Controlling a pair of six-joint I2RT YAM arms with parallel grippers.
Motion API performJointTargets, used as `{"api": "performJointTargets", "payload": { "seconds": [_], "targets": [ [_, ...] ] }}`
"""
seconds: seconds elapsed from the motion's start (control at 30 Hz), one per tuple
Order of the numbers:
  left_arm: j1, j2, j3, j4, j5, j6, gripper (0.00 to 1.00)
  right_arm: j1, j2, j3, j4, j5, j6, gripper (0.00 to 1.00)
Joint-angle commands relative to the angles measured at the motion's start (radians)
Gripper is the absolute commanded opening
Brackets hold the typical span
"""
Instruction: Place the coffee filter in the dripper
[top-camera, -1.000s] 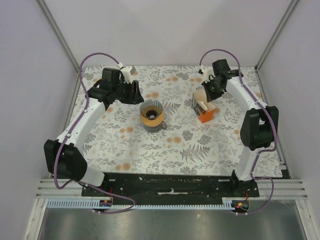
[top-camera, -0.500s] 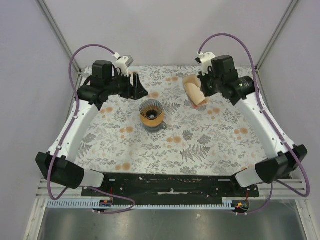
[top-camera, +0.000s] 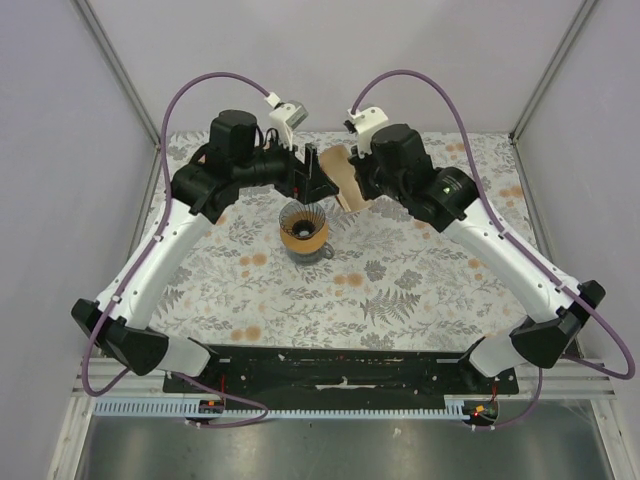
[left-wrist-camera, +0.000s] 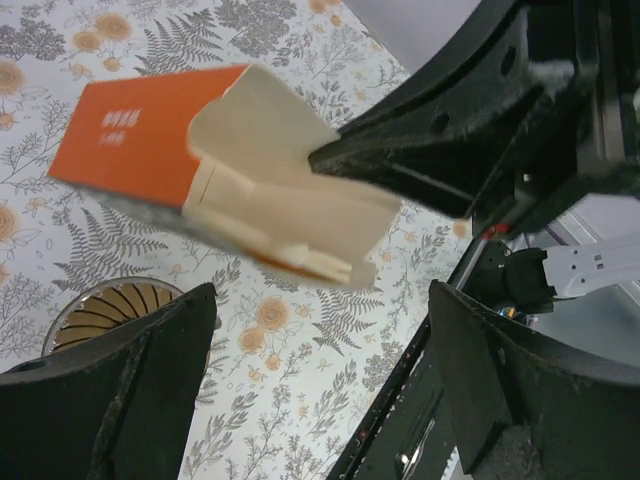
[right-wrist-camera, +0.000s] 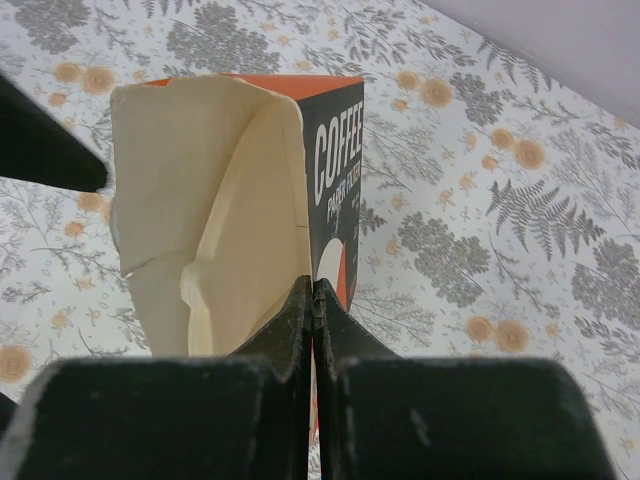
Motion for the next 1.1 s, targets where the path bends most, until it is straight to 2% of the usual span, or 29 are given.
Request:
{"api": "performJointTargets", "payload": {
  "seconds": [0.0,0.13,0.2,0.27,0.47,0.57,0.67,0.77,0.83,1.07],
  "targets": [
    [-0.023,0.042,0.041,0.012,-0.117,-0.019,0.92,0.067,0.011,0.064,0.111,0.051,0.029,0.00],
    [-0.035,0.054,0.048,0.014,-0.248,0.011,0.90,0.105,0.006,0.058,0.157,0.047,0.031,0.00],
    [-0.035,0.057,0.045,0.012,-0.292,0.025,0.77,0.116,0.006,0.050,0.176,0.042,0.029,0.00],
    [-0.037,0.054,0.040,0.015,-0.316,0.030,0.59,0.119,0.006,0.049,0.183,0.033,0.029,0.00],
    [-0.035,0.046,0.029,0.014,-0.335,0.031,0.25,0.119,0.006,0.021,0.223,-0.009,0.018,0.00],
    [-0.034,0.040,0.028,0.014,-0.363,0.037,0.02,0.118,0.008,0.006,0.243,-0.038,0.008,0.00],
    [-0.037,0.033,0.029,0.015,-0.380,0.045,0.02,0.118,0.011,-0.002,0.253,-0.082,-0.012,0.01],
    [-0.035,0.023,0.029,0.015,-0.388,0.054,0.02,0.118,0.011,-0.002,0.262,-0.143,-0.031,0.21],
    [-0.035,0.020,0.028,0.014,-0.395,0.062,0.02,0.121,-0.005,-0.002,0.271,-0.185,-0.061,0.29],
    [-0.035,0.013,0.014,0.006,-0.424,0.060,0.02,0.191,-0.123,-0.117,0.427,-0.217,-0.184,0.40]
  ]
}}
